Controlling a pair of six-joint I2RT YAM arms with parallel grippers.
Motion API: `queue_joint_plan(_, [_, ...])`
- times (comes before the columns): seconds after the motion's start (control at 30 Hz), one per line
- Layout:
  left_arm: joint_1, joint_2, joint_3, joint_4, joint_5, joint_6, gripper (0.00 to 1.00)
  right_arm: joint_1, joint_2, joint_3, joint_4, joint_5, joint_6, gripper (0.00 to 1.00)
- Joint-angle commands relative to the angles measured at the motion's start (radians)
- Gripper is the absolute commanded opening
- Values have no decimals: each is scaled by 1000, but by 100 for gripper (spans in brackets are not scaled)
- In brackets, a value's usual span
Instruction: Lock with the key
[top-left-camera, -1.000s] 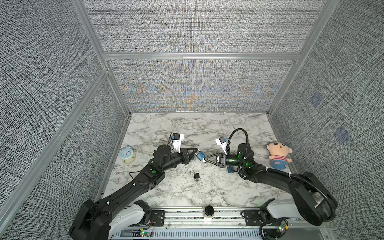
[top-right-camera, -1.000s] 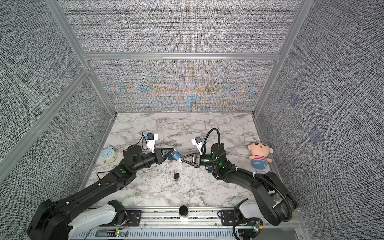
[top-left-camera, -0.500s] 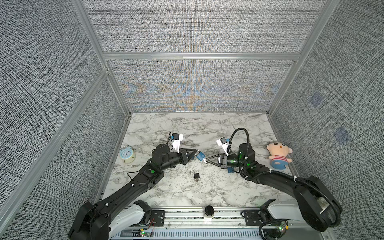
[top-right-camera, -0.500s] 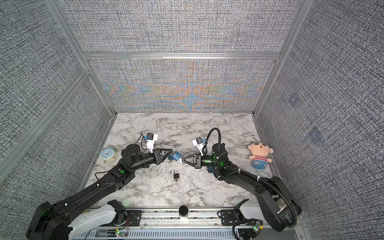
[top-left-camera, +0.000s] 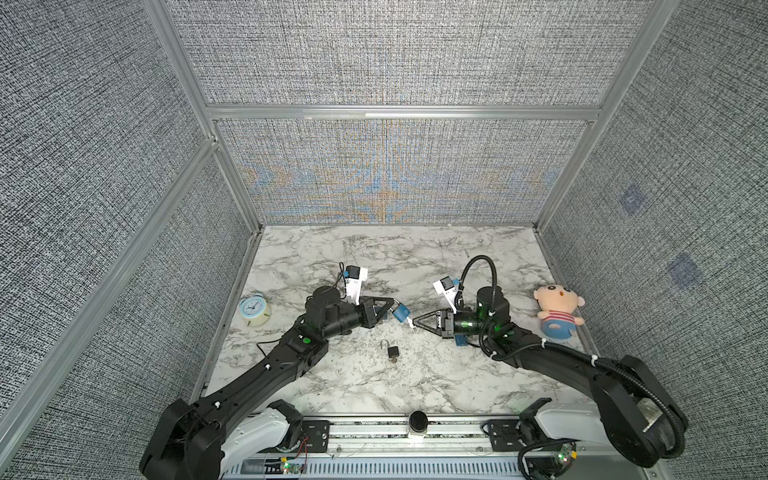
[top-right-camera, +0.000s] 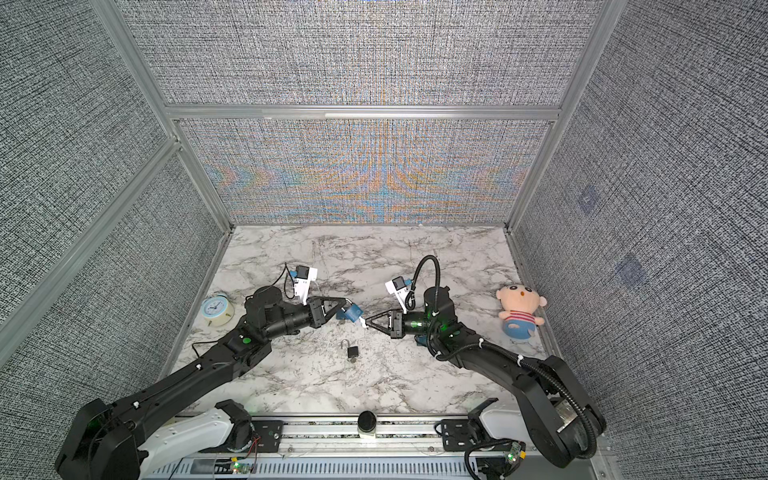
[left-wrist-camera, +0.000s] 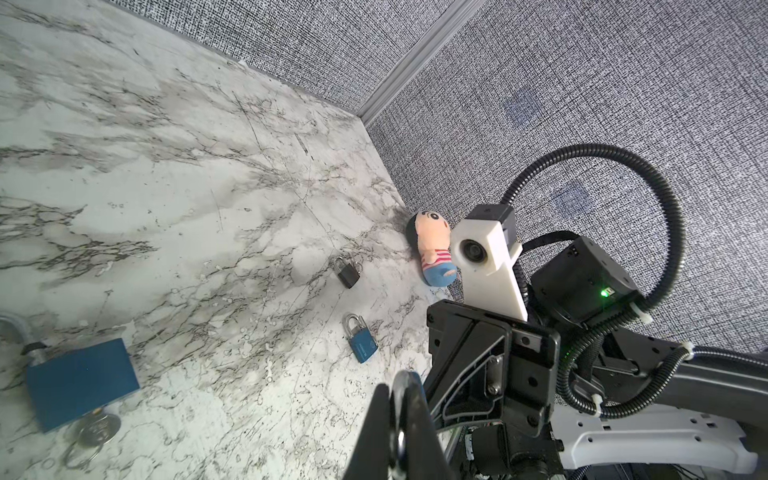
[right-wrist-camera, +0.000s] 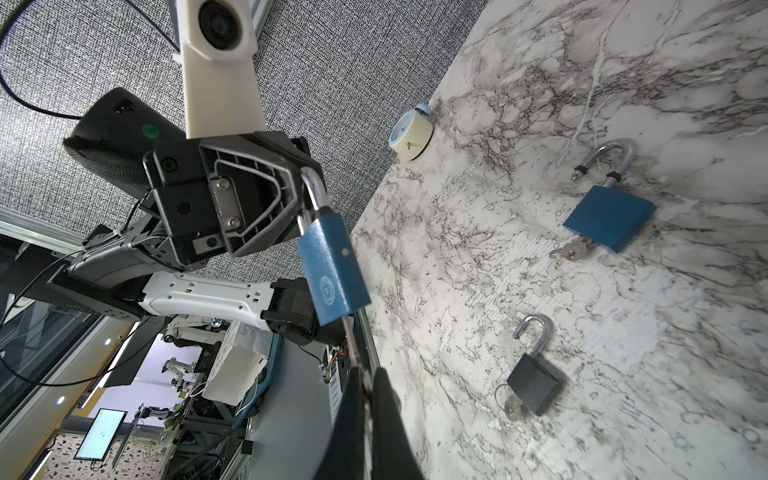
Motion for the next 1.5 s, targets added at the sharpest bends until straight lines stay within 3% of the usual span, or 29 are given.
queue_joint_plan(0.0, [9, -3, 13, 87, -21, 16, 0, -5, -5, -13, -65, 23, -3, 0])
queue_joint_plan(0.43, [16, -11, 1, 77, -23, 21, 0, -25, -39, -34, -65, 33, 5, 0])
queue_joint_plan(0.63, [16, 62, 33, 39, 8, 68, 0, -83, -100, -33, -161, 71, -20, 0])
queue_joint_plan(0.97, [-8, 448, 273, -52, 136, 136, 0, -297, -241, -27, -392, 212, -69, 0])
queue_joint_plan(1.17, [-51, 707, 508, -195, 165, 212, 0, -411, -292, -80, -305, 195, -19, 0])
queue_joint_plan(1.47, [-73, 1037, 818, -313, 211, 243, 0, -455, -280, -78, -297, 158, -36, 0])
